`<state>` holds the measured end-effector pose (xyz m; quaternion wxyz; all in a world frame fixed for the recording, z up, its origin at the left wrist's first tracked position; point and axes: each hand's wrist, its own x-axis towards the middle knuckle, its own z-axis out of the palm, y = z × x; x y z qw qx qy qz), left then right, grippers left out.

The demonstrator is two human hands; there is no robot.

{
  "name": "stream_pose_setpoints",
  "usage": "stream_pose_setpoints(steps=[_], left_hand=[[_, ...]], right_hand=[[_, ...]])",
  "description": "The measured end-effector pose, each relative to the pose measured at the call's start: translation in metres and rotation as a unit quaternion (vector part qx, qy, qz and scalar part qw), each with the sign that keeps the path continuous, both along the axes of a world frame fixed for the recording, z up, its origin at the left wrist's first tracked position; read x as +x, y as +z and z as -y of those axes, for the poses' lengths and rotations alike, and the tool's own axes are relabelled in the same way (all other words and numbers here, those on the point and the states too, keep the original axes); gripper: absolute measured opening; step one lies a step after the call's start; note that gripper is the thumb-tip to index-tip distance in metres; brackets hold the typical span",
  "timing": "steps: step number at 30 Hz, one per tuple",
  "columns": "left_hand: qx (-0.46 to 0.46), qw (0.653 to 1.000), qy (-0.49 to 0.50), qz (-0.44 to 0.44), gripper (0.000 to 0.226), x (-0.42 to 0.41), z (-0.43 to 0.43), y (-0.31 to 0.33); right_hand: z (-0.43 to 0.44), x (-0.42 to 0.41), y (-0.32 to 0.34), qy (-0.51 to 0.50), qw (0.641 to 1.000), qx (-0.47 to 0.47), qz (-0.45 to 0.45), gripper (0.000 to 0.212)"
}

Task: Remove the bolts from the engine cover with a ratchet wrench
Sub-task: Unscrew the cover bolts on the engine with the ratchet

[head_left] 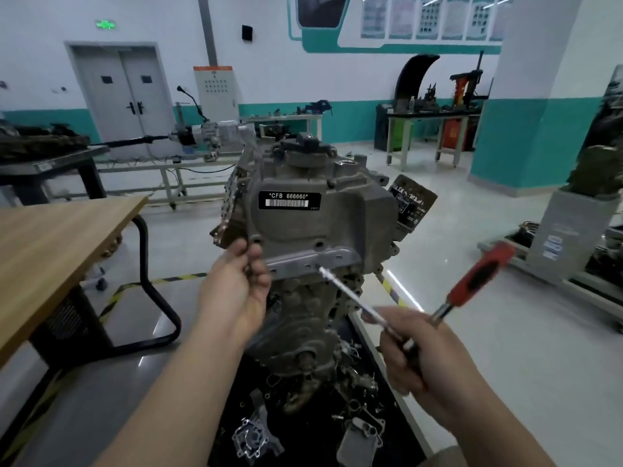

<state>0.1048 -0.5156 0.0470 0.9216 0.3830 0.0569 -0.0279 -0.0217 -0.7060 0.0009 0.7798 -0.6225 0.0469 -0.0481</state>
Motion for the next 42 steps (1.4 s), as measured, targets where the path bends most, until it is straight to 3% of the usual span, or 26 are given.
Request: stream_pose_setpoints(steps=[3, 6, 12, 23, 27, 32, 38, 42], left_hand=[[-0.004, 0.987, -0.046, -0.157, 0.03, -0.008, 0.002, -0.063], [0.033, 0.974, -0.084, -0.208, 0.035, -0.011, 0.016, -0.098], [0.066, 0.97, -0.14, -0.188, 0.024, -0.011, 0.053, -0.124], [0.079, 0.974, -0.134, -0.166, 0.017, 0.01, 0.094, -0.164], [0.095, 0.977, -0.117, -0.15, 0.015, 0.01, 0.092, -0.162], [0.215, 0.962, -0.123, -0.112, 0.017, 0.007, 0.085, -0.167], [0.251, 0.95, -0.145, -0.118, 0.012, 0.01, 0.085, -0.175], [0.244, 0.947, -0.163, -0.128, 0.012, 0.011, 0.091, -0.181]], right_hand=[[0.006, -0.015, -0.057, -0.012, 0.991, 0.061, -0.119, 0.024], [0.01, -0.017, -0.085, -0.028, 0.979, 0.085, -0.181, 0.028], [0.034, 0.008, -0.096, -0.005, 0.981, 0.014, -0.191, 0.03], [0.058, 0.031, -0.143, 0.001, 0.976, 0.057, -0.211, 0.037], [0.053, 0.031, -0.147, 0.011, 0.98, 0.006, -0.196, 0.039], [0.05, 0.027, -0.15, -0.006, 0.981, -0.041, -0.188, 0.028], [0.048, 0.023, -0.152, -0.034, 0.974, -0.183, -0.127, 0.036], [0.047, 0.02, -0.154, -0.062, 0.974, -0.187, -0.113, 0.029]])
